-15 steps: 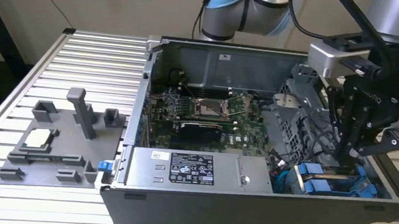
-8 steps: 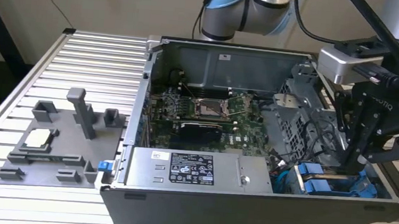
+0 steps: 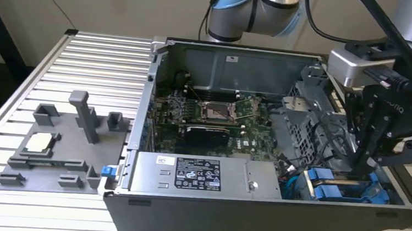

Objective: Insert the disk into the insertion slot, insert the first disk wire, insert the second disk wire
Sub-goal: 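Insert the second disk wire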

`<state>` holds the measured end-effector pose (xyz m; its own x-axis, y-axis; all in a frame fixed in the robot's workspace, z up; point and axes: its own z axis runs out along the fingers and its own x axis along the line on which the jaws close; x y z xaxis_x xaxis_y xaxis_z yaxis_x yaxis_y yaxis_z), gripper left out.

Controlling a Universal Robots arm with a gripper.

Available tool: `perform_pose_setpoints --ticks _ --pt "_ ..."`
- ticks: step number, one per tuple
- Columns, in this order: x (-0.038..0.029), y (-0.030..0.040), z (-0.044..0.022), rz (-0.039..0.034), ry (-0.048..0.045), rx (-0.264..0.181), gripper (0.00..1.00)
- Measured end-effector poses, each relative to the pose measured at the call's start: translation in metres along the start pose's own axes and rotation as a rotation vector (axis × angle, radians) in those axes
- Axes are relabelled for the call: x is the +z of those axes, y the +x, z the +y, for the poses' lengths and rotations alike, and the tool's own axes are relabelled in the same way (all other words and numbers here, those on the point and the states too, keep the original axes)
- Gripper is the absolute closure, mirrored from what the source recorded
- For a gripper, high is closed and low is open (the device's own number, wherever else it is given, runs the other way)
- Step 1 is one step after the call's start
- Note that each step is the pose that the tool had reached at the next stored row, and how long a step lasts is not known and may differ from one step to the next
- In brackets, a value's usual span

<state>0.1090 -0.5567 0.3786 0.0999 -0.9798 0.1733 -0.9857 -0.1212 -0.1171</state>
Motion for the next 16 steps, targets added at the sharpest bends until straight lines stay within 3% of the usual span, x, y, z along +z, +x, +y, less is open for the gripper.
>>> perform_pose_setpoints --ticks 14,16 --pt "0.0012 0.0074 0.0009 -0.2519 0.0255 0.035 0.84" --pt "0.0015 0.0092 0.0012 -0.2811 0.0285 0.039 0.84"
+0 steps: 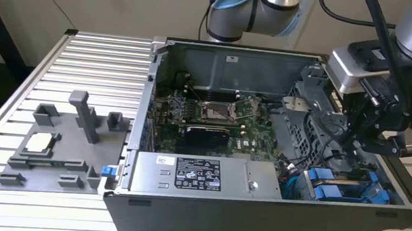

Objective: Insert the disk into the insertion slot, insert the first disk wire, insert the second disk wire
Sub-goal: 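Insert the second disk wire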

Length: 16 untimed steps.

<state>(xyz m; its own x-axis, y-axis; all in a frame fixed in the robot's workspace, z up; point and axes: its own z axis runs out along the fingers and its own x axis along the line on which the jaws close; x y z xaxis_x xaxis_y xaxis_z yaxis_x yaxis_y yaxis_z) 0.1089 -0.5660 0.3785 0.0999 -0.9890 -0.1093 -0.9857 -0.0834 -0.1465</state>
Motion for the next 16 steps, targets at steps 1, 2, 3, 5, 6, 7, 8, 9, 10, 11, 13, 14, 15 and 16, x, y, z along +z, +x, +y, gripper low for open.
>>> perform_pose_setpoints --ticks 1,2,3,5,6,7,8,9,10,11,13,14,15,16 --pt "-0.0001 0.0006 0.0000 -0.0076 0.0009 0.002 0.84" --pt "-0.0001 0.0011 0.0001 -0.0101 0.0015 0.005 0.84" --pt "-0.0002 0.0013 0.0001 -0.0107 0.0022 0.011 0.84" --pt "-0.0002 0.0021 0.0000 -0.0101 0.0038 0.023 0.84" --pt "-0.0003 0.0028 0.0001 -0.0095 0.0041 0.028 0.84" --pt "-0.0004 0.0037 0.0003 -0.0091 0.0041 0.031 0.84" --pt "-0.0006 0.0047 0.0004 -0.0090 0.0026 0.032 0.84" --pt "-0.0006 0.0056 0.0003 -0.0093 -0.0018 0.033 0.84" --pt "-0.0006 0.0061 0.0000 -0.0100 -0.0130 0.035 0.84" --pt "-0.0006 0.0067 -0.0006 -0.0110 -0.0274 0.037 0.84" --pt "-0.0004 0.0083 -0.0021 -0.0131 -0.0570 0.041 0.84" --pt "-0.0004 0.0092 -0.0032 -0.0139 -0.0706 0.042 0.84" --pt "-0.0002 0.0097 -0.0046 -0.0148 -0.0816 0.044 0.84" --pt "0.0000 0.0101 -0.0059 -0.0153 -0.0907 0.045 0.84"
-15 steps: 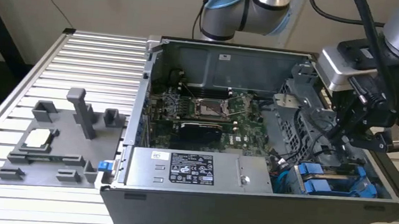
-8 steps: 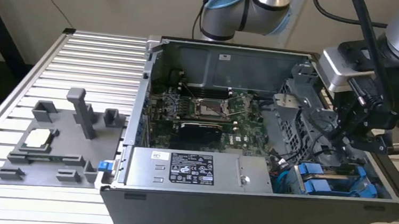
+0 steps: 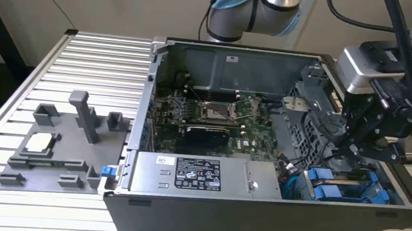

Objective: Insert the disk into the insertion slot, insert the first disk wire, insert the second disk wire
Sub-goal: 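Insert the second disk wire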

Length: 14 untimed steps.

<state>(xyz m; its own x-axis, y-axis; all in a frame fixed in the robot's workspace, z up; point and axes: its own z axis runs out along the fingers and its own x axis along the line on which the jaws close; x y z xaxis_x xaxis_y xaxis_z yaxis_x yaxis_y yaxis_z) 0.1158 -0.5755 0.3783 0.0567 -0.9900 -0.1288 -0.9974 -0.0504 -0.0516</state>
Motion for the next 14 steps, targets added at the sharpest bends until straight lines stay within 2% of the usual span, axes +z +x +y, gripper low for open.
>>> perform_pose_setpoints --ticks 1,3,6,10,12,14 --pt "0.0001 0.0004 -0.0012 -0.0004 -0.0063 0.001 0.84" --pt "0.0006 0.0015 -0.0042 -0.0007 -0.0123 0.002 0.84" --pt "0.0018 0.0053 -0.0080 -0.0010 -0.0154 0.002 0.84" --pt "0.0040 0.0147 -0.0114 -0.0045 -0.0163 0.002 0.84" --pt "0.0052 0.0181 -0.0146 -0.0104 -0.0166 0.003 0.84" --pt "0.0065 0.0198 -0.0171 -0.0222 -0.0160 0.003 0.84"
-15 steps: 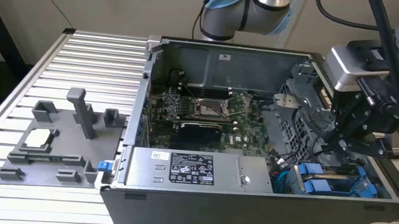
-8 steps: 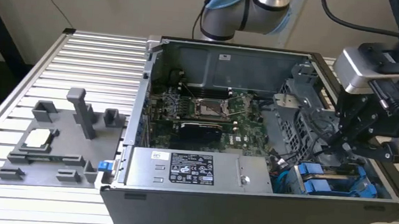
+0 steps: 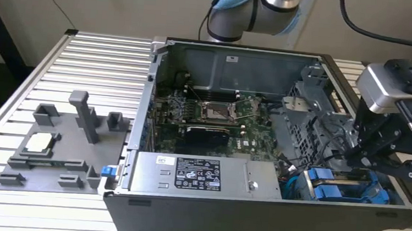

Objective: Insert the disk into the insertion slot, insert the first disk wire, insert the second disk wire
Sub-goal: 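Insert the second disk wire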

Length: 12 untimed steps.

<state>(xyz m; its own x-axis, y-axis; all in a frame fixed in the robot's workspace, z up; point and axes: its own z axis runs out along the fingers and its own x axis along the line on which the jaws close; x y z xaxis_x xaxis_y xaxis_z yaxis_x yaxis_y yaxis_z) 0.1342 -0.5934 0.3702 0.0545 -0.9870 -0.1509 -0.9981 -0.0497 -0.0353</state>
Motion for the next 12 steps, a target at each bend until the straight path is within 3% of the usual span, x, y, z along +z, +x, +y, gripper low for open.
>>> perform_pose_setpoints --ticks 2,3,12 --pt "0.0013 0.0009 -0.0009 -0.0157 0.0009 0.001 0.84" --pt "0.0025 0.0010 -0.0009 -0.0198 0.0013 0.002 0.84" --pt "0.0057 0.0024 -0.0022 -0.0216 -0.0010 0.003 0.84"
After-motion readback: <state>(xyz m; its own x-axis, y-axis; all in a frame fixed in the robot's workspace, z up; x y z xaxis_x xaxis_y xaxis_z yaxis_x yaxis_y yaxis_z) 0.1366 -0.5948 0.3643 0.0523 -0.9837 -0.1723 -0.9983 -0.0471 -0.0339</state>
